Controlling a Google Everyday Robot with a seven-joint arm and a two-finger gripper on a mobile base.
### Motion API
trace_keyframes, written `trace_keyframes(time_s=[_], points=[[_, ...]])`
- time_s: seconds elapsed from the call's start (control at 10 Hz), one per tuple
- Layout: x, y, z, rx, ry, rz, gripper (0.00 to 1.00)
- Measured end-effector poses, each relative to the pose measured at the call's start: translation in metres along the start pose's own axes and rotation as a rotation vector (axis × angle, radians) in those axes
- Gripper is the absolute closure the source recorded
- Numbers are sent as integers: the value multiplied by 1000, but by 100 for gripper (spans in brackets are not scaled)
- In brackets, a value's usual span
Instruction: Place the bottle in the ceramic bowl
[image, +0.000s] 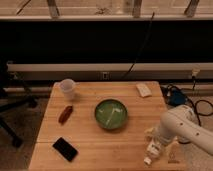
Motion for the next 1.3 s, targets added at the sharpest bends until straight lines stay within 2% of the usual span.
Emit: trace_keyframes(time_s=[0.3, 0.7, 0.8, 1.1, 1.3], points=[[3, -1, 4, 2, -6, -55, 55], [3, -5, 3, -31, -30, -100, 95], [1, -12, -3, -35, -30, -116, 100], [-11, -37, -26, -27, -26, -171, 100], [-23, -58, -33, -20, -31, -214, 100]])
